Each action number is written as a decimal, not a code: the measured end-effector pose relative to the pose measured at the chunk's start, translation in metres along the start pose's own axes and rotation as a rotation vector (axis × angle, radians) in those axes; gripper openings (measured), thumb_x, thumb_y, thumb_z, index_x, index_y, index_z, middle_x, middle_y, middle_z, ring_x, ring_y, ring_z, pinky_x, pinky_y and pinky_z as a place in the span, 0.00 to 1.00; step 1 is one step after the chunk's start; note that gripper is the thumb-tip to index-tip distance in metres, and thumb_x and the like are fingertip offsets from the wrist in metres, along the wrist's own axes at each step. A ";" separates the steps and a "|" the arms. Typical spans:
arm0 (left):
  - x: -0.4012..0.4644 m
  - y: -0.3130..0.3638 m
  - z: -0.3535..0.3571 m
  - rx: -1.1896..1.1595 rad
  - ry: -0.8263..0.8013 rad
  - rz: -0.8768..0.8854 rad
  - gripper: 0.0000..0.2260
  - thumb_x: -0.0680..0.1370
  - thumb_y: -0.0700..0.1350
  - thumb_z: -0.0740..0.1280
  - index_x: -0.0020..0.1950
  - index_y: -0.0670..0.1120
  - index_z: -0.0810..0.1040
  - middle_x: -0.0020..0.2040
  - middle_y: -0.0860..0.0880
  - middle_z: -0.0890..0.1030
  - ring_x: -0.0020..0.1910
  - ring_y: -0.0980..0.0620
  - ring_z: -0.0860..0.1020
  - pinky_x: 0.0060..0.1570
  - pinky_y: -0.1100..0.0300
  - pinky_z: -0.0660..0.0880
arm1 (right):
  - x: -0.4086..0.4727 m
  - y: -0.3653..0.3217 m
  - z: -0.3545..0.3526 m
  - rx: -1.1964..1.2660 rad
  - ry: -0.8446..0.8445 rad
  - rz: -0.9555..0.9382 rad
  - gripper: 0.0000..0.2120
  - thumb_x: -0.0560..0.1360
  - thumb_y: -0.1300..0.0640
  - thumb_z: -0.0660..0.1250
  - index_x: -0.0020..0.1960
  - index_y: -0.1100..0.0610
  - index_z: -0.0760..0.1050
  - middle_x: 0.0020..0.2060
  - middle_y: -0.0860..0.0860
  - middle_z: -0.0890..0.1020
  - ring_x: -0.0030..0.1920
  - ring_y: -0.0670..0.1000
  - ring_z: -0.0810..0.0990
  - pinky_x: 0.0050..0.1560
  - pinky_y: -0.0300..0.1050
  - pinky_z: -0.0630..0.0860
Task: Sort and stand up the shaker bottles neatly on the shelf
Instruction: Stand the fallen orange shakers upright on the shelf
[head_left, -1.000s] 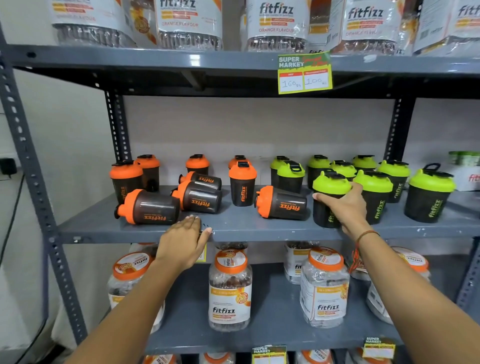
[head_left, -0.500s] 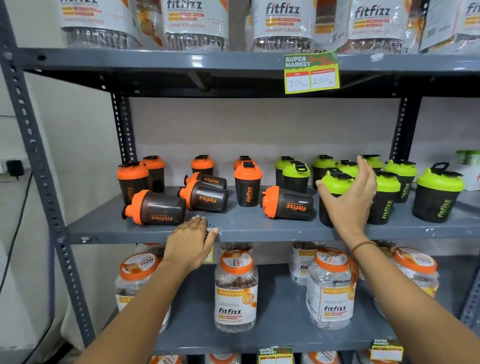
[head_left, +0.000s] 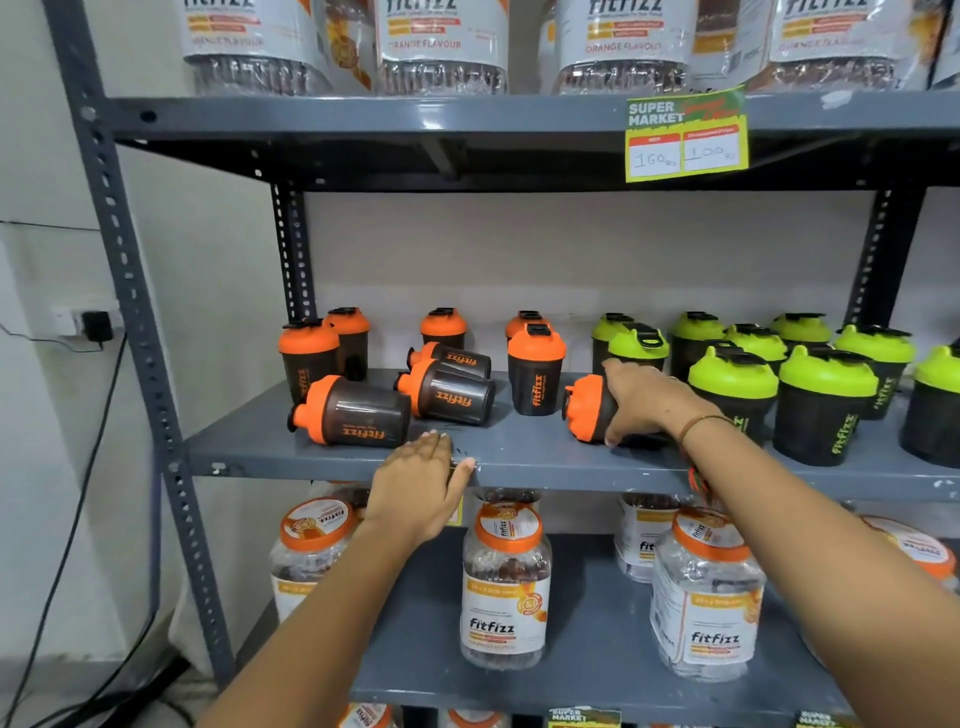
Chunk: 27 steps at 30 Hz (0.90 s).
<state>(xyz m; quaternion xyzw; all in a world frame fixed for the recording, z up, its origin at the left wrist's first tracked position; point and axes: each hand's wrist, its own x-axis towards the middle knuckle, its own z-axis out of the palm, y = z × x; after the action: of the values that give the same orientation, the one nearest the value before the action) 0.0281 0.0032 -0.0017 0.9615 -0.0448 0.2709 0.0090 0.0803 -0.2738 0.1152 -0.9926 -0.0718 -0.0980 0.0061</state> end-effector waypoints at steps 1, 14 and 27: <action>0.000 0.000 0.000 0.001 0.002 -0.001 0.30 0.80 0.62 0.45 0.73 0.45 0.66 0.72 0.45 0.70 0.70 0.48 0.67 0.67 0.54 0.63 | 0.004 0.002 0.001 0.001 -0.038 -0.009 0.45 0.59 0.50 0.81 0.70 0.57 0.64 0.66 0.56 0.74 0.65 0.59 0.73 0.61 0.56 0.75; 0.000 0.002 0.000 0.016 -0.003 -0.002 0.30 0.80 0.62 0.45 0.73 0.46 0.66 0.71 0.46 0.70 0.70 0.48 0.67 0.67 0.54 0.63 | 0.014 -0.006 0.008 0.056 -0.018 -0.084 0.37 0.58 0.45 0.81 0.61 0.55 0.71 0.56 0.54 0.77 0.56 0.56 0.76 0.56 0.52 0.76; 0.001 0.002 0.003 -0.001 0.007 -0.009 0.29 0.80 0.62 0.47 0.73 0.46 0.66 0.72 0.46 0.70 0.71 0.49 0.67 0.68 0.54 0.63 | 0.001 -0.020 0.014 0.866 0.253 -0.006 0.30 0.53 0.46 0.82 0.51 0.50 0.74 0.49 0.48 0.81 0.52 0.52 0.79 0.49 0.47 0.78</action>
<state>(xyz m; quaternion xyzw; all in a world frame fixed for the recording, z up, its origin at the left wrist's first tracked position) 0.0303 0.0008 -0.0033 0.9607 -0.0406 0.2743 0.0108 0.0810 -0.2537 0.1012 -0.8786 -0.1077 -0.1797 0.4292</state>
